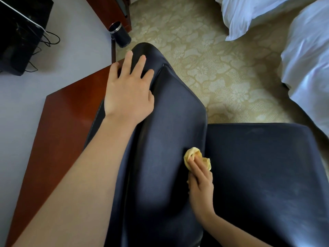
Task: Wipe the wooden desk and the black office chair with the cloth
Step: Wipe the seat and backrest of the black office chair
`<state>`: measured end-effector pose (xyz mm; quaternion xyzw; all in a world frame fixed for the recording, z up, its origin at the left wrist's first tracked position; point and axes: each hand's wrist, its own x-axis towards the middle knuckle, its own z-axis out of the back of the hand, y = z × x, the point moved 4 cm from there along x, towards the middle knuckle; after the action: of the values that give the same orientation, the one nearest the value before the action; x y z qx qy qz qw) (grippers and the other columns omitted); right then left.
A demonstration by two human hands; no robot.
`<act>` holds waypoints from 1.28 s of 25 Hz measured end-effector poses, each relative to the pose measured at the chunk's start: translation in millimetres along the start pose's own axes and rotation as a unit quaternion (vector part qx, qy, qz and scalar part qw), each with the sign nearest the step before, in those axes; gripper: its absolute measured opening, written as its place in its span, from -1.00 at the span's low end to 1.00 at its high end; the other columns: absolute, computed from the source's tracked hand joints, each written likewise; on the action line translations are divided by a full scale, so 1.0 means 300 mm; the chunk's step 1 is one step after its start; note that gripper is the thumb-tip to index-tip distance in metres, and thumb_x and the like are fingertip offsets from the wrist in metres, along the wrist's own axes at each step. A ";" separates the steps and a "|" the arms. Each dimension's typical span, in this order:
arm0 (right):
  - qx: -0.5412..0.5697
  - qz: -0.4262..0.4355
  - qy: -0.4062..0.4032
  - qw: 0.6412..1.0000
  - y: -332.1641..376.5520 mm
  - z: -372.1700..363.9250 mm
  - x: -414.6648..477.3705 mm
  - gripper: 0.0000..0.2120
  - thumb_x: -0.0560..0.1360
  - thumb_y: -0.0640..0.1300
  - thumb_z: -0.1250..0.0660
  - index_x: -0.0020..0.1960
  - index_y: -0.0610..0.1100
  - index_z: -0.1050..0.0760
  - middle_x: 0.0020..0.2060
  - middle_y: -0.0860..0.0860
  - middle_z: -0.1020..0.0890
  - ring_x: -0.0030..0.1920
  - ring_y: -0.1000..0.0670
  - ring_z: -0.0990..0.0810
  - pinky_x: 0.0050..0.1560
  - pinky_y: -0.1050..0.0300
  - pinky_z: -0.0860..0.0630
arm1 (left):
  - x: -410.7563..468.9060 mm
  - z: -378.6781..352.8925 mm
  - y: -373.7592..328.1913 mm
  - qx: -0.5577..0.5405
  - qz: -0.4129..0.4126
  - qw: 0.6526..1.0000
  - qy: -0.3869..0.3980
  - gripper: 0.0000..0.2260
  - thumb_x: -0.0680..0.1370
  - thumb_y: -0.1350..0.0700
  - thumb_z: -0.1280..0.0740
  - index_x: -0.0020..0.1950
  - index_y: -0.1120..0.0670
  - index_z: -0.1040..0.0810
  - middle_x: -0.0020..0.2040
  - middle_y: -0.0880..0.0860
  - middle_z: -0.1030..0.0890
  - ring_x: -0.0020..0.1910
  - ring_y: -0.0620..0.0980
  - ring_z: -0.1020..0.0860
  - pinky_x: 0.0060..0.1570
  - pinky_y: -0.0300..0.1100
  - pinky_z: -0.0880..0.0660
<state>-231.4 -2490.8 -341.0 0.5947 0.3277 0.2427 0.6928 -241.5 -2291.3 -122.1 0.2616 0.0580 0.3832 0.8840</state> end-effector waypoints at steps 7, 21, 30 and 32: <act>-0.103 0.342 0.135 0.924 0.165 -0.010 0.084 -0.39 0.39 -0.50 -0.23 0.34 -0.03 -0.43 0.37 0.03 -0.38 0.30 -0.16 -0.36 0.37 0.03 -0.22 | -0.258 -0.019 -0.197 -0.040 0.045 0.998 0.037 -0.48 0.56 -0.05 -0.11 0.52 -0.01 -0.17 0.56 0.11 -0.05 0.54 0.15 0.08 0.44 0.15 0.22; -0.102 -0.048 0.012 0.994 0.129 -0.053 0.357 -0.56 0.62 -0.31 -0.03 0.46 -0.08 -0.29 0.42 -0.14 -0.27 0.37 -0.14 -0.30 0.39 0.21 -0.16 | -0.801 0.045 -0.448 -0.219 0.261 0.937 0.076 -0.37 0.40 0.09 -0.45 0.45 0.09 -0.37 0.49 0.15 -0.25 0.48 0.18 -0.18 0.44 0.17 -0.09; -0.150 0.077 0.228 0.959 0.072 0.082 -0.280 -0.57 0.56 -0.39 -0.15 0.39 -0.13 -0.40 0.38 -0.12 -0.37 0.37 -0.14 -0.34 0.36 0.00 -0.31 | -1.185 0.113 -0.594 -0.320 0.336 0.882 0.080 -0.38 0.57 0.08 -0.24 0.54 -0.09 0.01 0.55 -0.05 0.14 0.52 0.04 0.24 0.44 0.05 0.28; -0.145 0.061 0.289 0.944 0.061 0.135 -0.363 -0.57 0.56 -0.38 -0.17 0.38 -0.09 -0.41 0.29 -0.09 -0.43 0.29 -0.08 -0.41 0.30 0.22 -0.36 | -1.295 0.122 -0.650 -0.348 0.364 0.860 0.087 -0.37 0.60 0.04 -0.14 0.48 -0.19 0.24 0.50 -0.15 0.32 0.44 -0.08 0.45 0.34 -0.06 0.50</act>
<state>-273.0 -2593.6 -301.7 0.4111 0.4378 0.4910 0.6310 -376.2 -2692.5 -227.7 -0.0947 -0.1018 0.6944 0.7061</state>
